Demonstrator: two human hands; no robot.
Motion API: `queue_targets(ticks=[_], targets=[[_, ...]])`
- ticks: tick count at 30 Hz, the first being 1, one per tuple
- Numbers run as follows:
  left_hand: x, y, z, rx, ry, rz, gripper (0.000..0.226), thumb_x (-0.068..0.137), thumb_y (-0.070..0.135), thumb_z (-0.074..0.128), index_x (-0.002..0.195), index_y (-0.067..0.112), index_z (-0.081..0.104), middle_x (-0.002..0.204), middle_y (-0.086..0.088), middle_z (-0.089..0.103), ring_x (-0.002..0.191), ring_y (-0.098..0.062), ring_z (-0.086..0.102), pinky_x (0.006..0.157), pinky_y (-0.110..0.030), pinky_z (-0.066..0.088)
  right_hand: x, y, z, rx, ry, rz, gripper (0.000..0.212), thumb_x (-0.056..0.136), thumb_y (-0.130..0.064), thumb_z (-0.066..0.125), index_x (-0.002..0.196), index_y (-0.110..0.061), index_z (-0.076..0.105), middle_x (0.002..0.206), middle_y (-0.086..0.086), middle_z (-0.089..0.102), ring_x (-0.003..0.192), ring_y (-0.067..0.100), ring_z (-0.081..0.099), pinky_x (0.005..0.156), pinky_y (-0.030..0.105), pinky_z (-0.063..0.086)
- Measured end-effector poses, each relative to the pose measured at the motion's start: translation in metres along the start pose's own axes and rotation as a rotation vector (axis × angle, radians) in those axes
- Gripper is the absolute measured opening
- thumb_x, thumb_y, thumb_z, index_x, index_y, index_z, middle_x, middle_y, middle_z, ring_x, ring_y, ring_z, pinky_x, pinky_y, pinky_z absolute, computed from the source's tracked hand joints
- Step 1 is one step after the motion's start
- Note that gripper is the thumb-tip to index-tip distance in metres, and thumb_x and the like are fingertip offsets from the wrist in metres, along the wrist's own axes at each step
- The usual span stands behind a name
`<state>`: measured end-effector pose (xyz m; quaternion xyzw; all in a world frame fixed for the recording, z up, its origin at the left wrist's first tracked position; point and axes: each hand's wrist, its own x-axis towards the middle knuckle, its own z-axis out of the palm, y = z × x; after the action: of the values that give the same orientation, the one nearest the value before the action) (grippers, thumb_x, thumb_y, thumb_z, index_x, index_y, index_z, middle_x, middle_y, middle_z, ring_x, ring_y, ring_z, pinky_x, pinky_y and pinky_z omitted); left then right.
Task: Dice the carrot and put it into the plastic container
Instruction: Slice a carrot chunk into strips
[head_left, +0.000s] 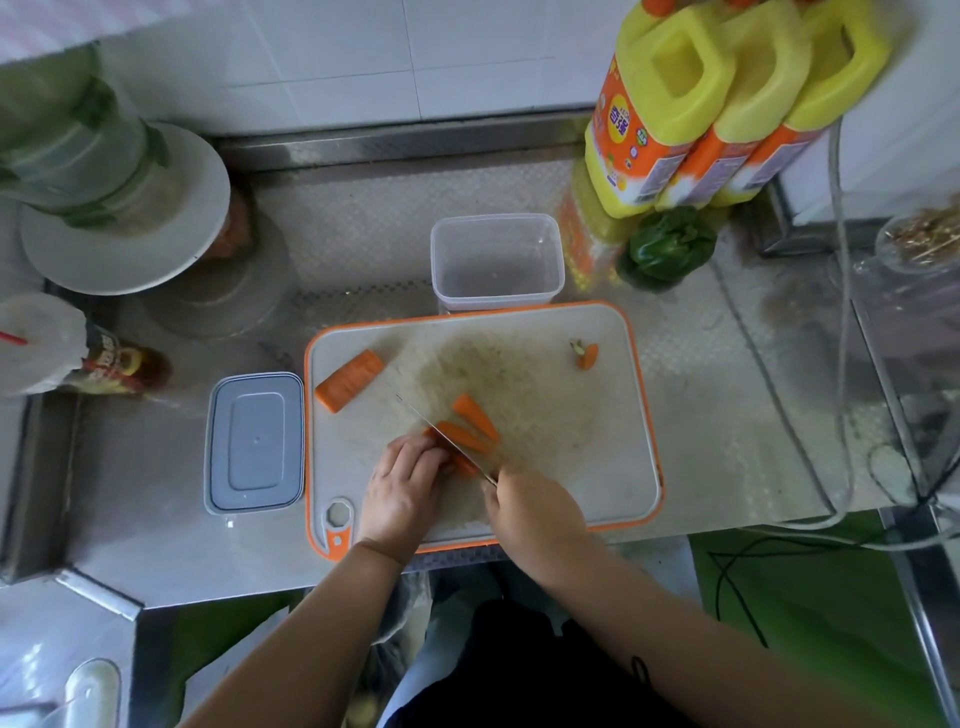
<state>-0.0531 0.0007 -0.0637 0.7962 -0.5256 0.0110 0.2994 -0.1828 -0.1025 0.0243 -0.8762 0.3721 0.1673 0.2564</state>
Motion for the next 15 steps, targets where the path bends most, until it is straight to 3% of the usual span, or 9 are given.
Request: queue_targets(ticks=[3, 10, 15], targets=[[0.001, 0.002, -0.002, -0.015, 0.027, 0.003, 0.035, 0.101, 0.022, 0.045, 0.089, 0.002, 0.071, 0.098, -0.012, 0.066, 0.097, -0.028, 0.054, 0.087, -0.035, 0.048, -0.005, -0.002, -0.003, -0.023, 0.014, -0.034, 0.039, 0.103, -0.038, 0.027, 0.104, -0.013, 0.057, 0.093, 0.006, 0.066, 0.087, 0.023, 0.064, 0.065, 0.029, 0.039], [-0.001, -0.001, 0.0, -0.05, 0.02, -0.01, 0.017, 0.089, 0.007, 0.055, 0.088, 0.001, 0.071, 0.098, -0.011, 0.066, 0.097, -0.028, 0.055, 0.088, -0.034, 0.048, -0.009, -0.009, -0.01, -0.042, -0.017, -0.006, 0.034, 0.104, -0.034, 0.03, 0.105, -0.013, 0.057, 0.095, 0.007, 0.066, 0.089, 0.024, 0.065, 0.065, 0.028, 0.04], [0.0, -0.002, 0.0, -0.054, 0.033, -0.011, 0.016, 0.09, 0.006, 0.056, 0.087, 0.002, 0.071, 0.096, -0.011, 0.066, 0.097, -0.027, 0.054, 0.091, -0.03, 0.045, 0.001, -0.02, -0.018, -0.042, -0.119, 0.076, 0.018, 0.1, -0.016, 0.044, 0.111, -0.011, 0.058, 0.105, 0.008, 0.065, 0.1, 0.027, 0.062, 0.075, 0.031, 0.046]])
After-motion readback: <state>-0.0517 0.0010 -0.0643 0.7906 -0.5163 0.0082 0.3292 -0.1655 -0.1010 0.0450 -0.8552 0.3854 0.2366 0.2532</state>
